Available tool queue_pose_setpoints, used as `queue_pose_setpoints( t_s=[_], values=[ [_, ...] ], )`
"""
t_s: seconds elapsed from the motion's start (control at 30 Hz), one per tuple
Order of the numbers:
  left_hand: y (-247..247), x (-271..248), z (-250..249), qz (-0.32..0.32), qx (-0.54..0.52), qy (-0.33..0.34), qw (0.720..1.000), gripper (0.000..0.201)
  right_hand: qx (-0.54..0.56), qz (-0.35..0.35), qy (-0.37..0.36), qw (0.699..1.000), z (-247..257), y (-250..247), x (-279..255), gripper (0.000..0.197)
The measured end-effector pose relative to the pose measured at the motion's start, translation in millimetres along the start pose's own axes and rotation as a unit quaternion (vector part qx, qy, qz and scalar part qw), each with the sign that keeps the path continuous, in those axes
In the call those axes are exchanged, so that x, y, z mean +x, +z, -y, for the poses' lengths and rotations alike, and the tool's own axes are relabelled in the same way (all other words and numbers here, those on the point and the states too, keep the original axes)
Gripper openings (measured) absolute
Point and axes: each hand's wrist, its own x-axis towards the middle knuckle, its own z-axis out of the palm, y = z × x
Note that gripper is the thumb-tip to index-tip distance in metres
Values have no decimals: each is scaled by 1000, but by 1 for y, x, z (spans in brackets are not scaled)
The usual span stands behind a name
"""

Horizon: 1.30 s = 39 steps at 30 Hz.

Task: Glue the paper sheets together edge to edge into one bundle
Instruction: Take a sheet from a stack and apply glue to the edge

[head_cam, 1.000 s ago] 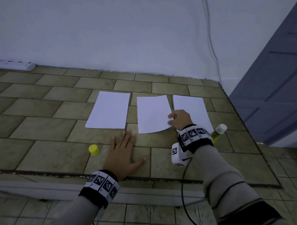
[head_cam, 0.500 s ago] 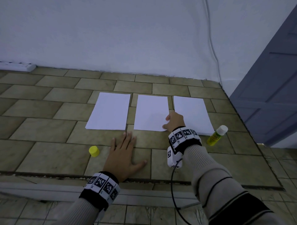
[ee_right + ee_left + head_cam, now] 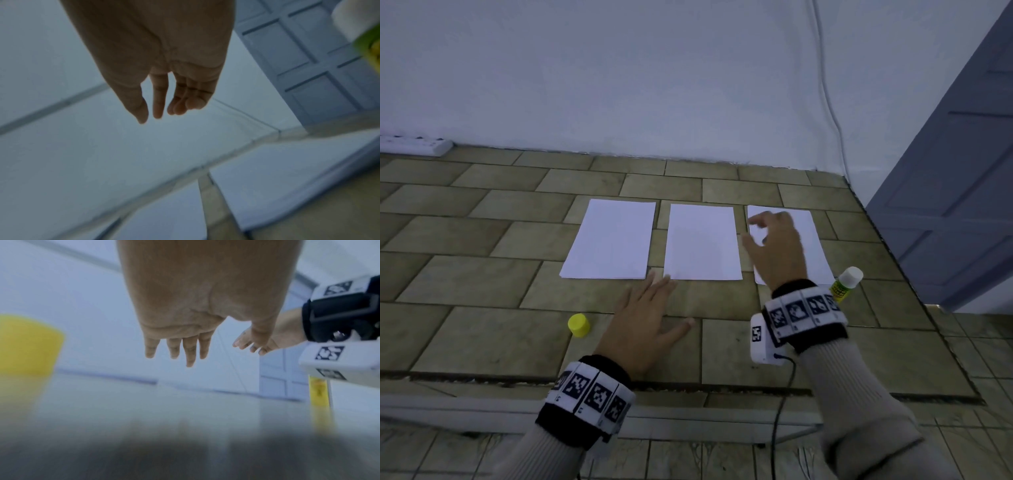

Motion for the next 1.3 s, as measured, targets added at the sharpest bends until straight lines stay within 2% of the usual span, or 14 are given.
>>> queue_pose_setpoints(
  t_s=[0.07, 0.13, 0.2, 0.27, 0.33, 0.43, 0.53, 0.77, 0.97, 1.03, 1.17, 1.23, 1.3],
  values=[
    [-18, 6, -9, -31, 8, 13, 999, 90, 44, -94, -61, 993, -3, -23, -5, 20],
    [-35, 18, -11, -59, -7, -11, 998, 77, 35, -179, -88, 979, -12, -42, -9, 22],
    [-47, 34, -4, -73, -8, -56, 996, 67, 26, -234, -59, 970, -26, -53, -15, 31],
    [-52, 52, 12, -63, 31, -108, 992, 65, 39, -255, 0, 966, -38, -57, -23, 46],
    [-50, 68, 31, -37, 86, -166, 982, 64, 78, -232, 82, 966, -46, -57, -32, 63],
    [-42, 83, 51, 19, 151, -242, 958, 63, 151, -151, 223, 951, -59, -54, -41, 80],
    [-34, 88, 59, 56, 178, -278, 942, 69, 156, -113, 280, 941, -70, -48, -47, 80],
    [-31, 86, 64, 17, 180, -260, 948, 54, 121, -122, 297, 939, -84, -46, -50, 57],
    [-36, 89, 65, 4, 188, -242, 952, 47, 102, -93, 307, 942, -93, -43, -58, 23],
    [-39, 89, 65, -9, 181, -238, 954, 46, 93, -88, 303, 944, -96, -41, -61, 19],
    [-50, 85, 56, -75, 140, -219, 963, 47, 87, -77, 302, 946, -101, -40, -62, 16],
    [-57, 80, 45, -114, 111, -184, 970, 45, 83, -69, 305, 946, -103, -40, -62, 17],
    [-61, 75, 33, -122, 60, -118, 984, 43, 84, -63, 307, 946, -105, -40, -61, 25]
  ],
)
